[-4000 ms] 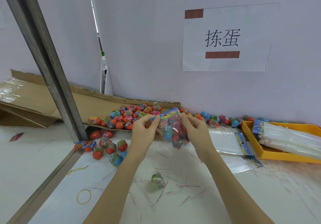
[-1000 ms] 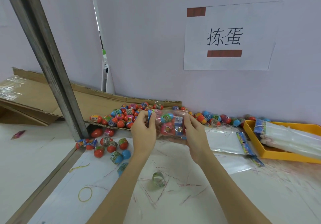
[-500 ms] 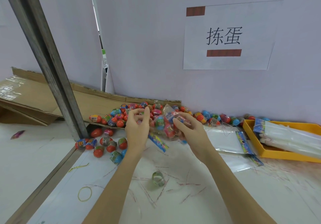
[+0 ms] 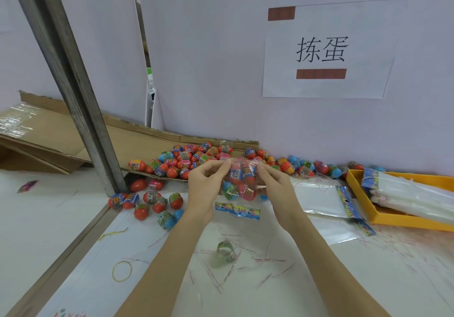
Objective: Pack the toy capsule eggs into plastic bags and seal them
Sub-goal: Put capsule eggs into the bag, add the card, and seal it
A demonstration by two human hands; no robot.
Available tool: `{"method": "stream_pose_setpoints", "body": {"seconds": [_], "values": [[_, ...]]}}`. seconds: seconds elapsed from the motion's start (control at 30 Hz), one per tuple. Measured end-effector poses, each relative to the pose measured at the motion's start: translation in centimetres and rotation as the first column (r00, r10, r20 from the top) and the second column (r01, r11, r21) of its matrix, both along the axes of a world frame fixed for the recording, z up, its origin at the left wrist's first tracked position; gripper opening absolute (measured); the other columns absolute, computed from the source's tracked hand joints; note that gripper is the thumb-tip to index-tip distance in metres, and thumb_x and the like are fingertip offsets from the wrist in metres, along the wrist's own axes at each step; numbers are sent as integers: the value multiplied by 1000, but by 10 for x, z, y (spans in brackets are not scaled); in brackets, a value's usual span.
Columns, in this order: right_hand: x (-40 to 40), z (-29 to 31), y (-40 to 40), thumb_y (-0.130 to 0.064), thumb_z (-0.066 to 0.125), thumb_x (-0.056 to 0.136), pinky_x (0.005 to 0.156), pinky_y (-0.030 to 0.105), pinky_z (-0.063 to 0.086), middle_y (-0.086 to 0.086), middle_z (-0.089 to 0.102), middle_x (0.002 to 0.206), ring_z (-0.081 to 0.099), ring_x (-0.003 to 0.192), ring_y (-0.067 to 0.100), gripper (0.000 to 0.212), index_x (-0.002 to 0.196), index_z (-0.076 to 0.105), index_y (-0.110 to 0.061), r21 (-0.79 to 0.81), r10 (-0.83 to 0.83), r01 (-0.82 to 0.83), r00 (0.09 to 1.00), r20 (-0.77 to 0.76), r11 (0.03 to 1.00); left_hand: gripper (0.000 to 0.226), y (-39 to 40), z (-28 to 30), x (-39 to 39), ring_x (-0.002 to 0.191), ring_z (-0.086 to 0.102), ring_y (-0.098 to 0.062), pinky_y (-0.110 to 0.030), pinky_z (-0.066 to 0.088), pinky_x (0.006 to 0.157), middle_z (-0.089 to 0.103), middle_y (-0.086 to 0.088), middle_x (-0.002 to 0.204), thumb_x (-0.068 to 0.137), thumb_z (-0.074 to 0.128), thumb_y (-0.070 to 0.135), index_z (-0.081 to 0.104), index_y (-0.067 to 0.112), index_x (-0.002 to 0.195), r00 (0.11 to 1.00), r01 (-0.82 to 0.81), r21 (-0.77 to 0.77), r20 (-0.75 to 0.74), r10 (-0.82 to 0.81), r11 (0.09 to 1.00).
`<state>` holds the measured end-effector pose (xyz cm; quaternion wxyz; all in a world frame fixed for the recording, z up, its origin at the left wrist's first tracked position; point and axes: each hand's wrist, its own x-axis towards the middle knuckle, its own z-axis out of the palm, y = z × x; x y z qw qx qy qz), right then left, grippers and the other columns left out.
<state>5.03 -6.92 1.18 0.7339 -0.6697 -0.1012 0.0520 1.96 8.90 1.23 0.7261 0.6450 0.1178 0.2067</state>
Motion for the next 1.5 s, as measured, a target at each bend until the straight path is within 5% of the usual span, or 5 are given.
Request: {"method": "stream_pose_setpoints", "body": {"seconds": [0.27, 0.43, 0.77, 1.37, 1.5], "values": [[1, 0, -3, -43, 70, 94, 73, 31, 63, -4, 79, 96, 75, 95, 16, 22, 107, 78, -27, -89, 73, -68, 996, 49, 994, 19, 11, 3, 2, 108, 73, -30, -53, 58, 98, 78, -10, 108, 100, 70, 36, 79, 18, 100, 993, -72, -97, -98, 62, 993], [7, 1, -5, -62, 67, 81, 83, 37, 60, 2, 80, 92, 78, 89, 19, 47, 98, 73, -19, -64, 39, -45, 995, -89, 997, 29, 15, 3, -2, 95, 78, -21, -36, 62, 78, 81, -7, 103, 93, 75, 47, 85, 20, 96, 959, 202, -165, -167, -229, 965], [-4, -2, 9, -60, 48, 99, 62, 21, 60, 6, 79, 90, 78, 83, 15, 57, 103, 69, -7, 17, 42, -42, 998, -39, 999, 18, 1, 1, -1, 78, 64, -14, -38, 56, 73, 66, 9, 83, 108, 55, 34, 68, 25, 102, 960, -226, 240, 221, 173, 944], [-2, -6, 3, -26, 57, 106, 47, 31, 37, 27, 55, 64, 44, 46, 21, 33, 90, 71, -1, -113, -71, 117, 935, 348, 987, 38, 14, 1, 0, 42, 26, -9, -24, 23, 36, 40, 5, 57, 96, 65, 57, 70, 20, 88, 998, -66, -230, -31, 60, 971], [-1, -2, -3, -25, 60, 105, 49, 28, 33, 17, 43, 59, 37, 51, 17, 33, 82, 68, -3, -55, -79, 103, 937, 340, 993, 24, 14, 4, -4, 56, 51, -13, -25, 40, 49, 60, 3, 63, 98, 71, 42, 80, 24, 85, 999, -43, -157, -23, 40, 987]]}}
